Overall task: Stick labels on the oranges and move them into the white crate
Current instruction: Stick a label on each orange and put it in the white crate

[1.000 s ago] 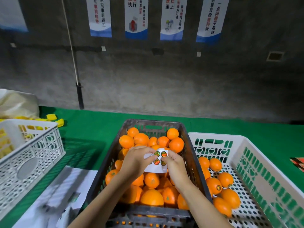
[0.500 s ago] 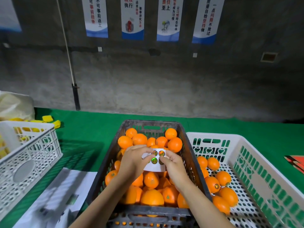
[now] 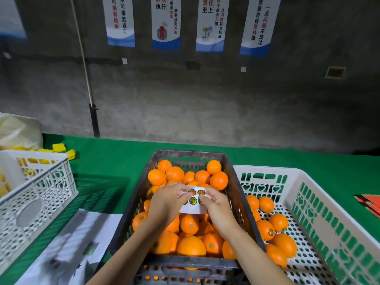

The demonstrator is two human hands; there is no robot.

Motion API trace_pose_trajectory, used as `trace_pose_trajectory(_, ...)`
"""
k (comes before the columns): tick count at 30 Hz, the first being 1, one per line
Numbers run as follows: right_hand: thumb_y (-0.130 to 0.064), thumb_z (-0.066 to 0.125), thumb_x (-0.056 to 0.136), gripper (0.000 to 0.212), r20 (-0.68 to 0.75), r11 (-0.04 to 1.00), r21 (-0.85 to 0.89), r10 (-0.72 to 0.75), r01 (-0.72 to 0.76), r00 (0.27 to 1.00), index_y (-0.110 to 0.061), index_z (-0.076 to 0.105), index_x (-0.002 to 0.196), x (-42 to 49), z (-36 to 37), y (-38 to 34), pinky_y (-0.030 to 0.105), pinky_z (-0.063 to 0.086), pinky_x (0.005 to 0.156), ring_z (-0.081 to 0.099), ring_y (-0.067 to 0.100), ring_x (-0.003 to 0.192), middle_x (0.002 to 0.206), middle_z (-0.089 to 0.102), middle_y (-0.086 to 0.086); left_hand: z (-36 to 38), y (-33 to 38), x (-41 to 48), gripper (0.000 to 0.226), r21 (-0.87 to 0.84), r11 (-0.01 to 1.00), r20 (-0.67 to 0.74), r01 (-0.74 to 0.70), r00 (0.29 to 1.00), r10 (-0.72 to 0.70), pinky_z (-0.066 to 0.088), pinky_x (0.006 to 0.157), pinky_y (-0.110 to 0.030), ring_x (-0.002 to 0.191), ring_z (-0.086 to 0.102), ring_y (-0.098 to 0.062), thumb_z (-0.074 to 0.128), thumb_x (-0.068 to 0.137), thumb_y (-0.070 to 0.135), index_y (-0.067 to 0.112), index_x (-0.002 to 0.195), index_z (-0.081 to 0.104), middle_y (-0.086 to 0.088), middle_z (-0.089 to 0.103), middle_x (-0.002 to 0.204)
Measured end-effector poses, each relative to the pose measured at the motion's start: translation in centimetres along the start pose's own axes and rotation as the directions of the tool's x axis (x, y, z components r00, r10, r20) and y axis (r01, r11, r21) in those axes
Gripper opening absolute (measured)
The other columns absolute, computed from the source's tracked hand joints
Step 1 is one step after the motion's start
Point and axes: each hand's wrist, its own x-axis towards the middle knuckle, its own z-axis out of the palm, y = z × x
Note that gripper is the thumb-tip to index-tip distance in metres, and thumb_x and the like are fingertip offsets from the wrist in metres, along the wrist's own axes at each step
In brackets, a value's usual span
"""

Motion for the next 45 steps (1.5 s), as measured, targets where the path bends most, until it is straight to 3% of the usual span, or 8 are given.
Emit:
trace_pose_trajectory(9, -0.005, 0.05, 0.102, 0.023, -0.021, 0.999, 0.034, 0.026, -0.026, 0.999, -0.011, 0.07, 0.112, 0.2, 0.0, 0.2, 0.021, 0.056, 0.073, 0.074, 0.016, 0.094, 0.1, 0.078, 0.002, 0.3, -0.4, 0.2, 0.01, 0.04, 0.995, -0.025, -0.093, 0.995, 0.094, 0.051, 0.074, -0.032, 0.091, 0.064, -0.014, 0.074, 0.087, 0.024, 0.021, 0.096, 0.078, 0.006, 0.074, 0.098)
trace_pose_trajectory(17, -0.012, 0.053, 0.103, 0.02, -0.048, 0.998, 0.058, 0.001, 0.002, 0.999, -0.009, 0.071, 0.11, 0.3, -0.1, 0.4, 0.035, 0.06, 0.085, 0.073, 0.022, 0.097, 0.102, 0.077, 0.005, 0.3, -0.4, 0.5, 0.034, 0.059, 0.992, 0.014, -0.108, 0.994, 0.108, 0.048, 0.091, -0.036, 0.107, 0.062, -0.012, 0.064, 0.088, 0.044, 0.023, 0.113, 0.072, 0.007, 0.071, 0.114)
trace_pose_trajectory(22, -0.015, 0.052, 0.103, 0.02, -0.043, 0.998, 0.056, -0.003, 0.005, 0.999, -0.008, 0.071, 0.107, 0.2, -0.1, 0.3, 0.025, 0.059, 0.076, 0.074, 0.019, 0.094, 0.098, 0.078, 0.004, 0.6, -0.9, 0.5, 0.031, 0.005, 0.999, 0.09, -0.034, 0.995, 0.033, 0.048, 0.089, -0.033, 0.102, 0.061, -0.008, 0.067, 0.09, 0.043, 0.026, 0.115, 0.071, 0.01, 0.07, 0.112)
trace_pose_trajectory(27, -0.019, 0.051, 0.104, 0.022, -0.056, 0.999, -0.018, -0.05, 0.049, 0.997, -0.008, 0.07, 0.107, 0.0, 0.2, 0.5, 0.03, 0.059, 0.076, 0.073, 0.02, 0.094, 0.099, 0.077, 0.005, 0.9, -1.2, 0.5, 0.014, -0.136, 0.986, 0.201, 0.098, 0.977, -0.07, 0.047, 0.068, -0.011, 0.087, 0.061, 0.003, 0.065, 0.091, 0.043, 0.038, 0.104, 0.068, 0.021, 0.066, 0.093)
trace_pose_trajectory(31, -0.024, 0.059, 0.1, 0.015, -0.132, 0.976, -0.168, -0.158, 0.135, 0.979, -0.035, 0.064, 0.109, -0.3, 0.4, 0.5, 0.023, 0.057, 0.075, 0.068, 0.004, 0.097, 0.1, 0.072, -0.016, 0.7, -1.2, 0.5, 0.005, -0.169, 0.981, 0.222, 0.098, 0.973, -0.059, 0.046, 0.065, -0.008, 0.086, 0.06, 0.011, 0.063, 0.092, 0.045, 0.05, 0.093, 0.061, 0.027, 0.066, 0.083)
trace_pose_trajectory(35, -0.03, 0.06, 0.099, 0.03, -0.149, 0.881, -0.426, -0.291, 0.204, 0.945, -0.033, 0.06, 0.13, -0.5, 0.3, 0.7, 0.009, 0.047, 0.082, 0.055, -0.011, 0.109, 0.119, 0.06, -0.025, 0.7, -1.2, 0.5, 0.007, -0.174, 0.981, 0.229, 0.089, 0.972, -0.048, 0.048, 0.061, -0.007, 0.08, 0.062, 0.011, 0.063, 0.088, 0.05, 0.055, 0.083, 0.059, 0.038, 0.064, 0.079)
trace_pose_trajectory(40, -0.024, 0.059, 0.1, 0.024, -0.057, 0.61, -0.74, -0.478, 0.284, 0.877, -0.023, 0.07, 0.121, -0.6, 0.6, 1.0, 0.032, 0.044, 0.099, 0.053, 0.016, 0.12, 0.13, 0.06, -0.005, 0.8, -1.6, 0.4, 0.018, -0.164, 0.985, 0.193, 0.052, 0.981, -0.019, 0.046, 0.065, -0.008, 0.082, 0.061, 0.01, 0.07, 0.087, 0.042, 0.052, 0.081, 0.056, 0.042, 0.06, 0.086)
trace_pose_trajectory(45, -0.019, 0.067, 0.093, 0.025, 0.033, 0.417, -0.853, -0.557, 0.313, 0.83, -0.025, 0.074, 0.117, -0.6, 0.7, 1.0, 0.043, 0.041, 0.095, 0.052, 0.027, 0.127, 0.135, 0.06, 0.002, 1.0, -1.7, 0.5, 0.022, -0.149, 0.988, 0.206, 0.038, 0.979, -0.007, 0.045, 0.062, -0.007, 0.079, 0.06, 0.008, 0.074, 0.085, 0.039, 0.048, 0.079, 0.055, 0.034, 0.061, 0.072)
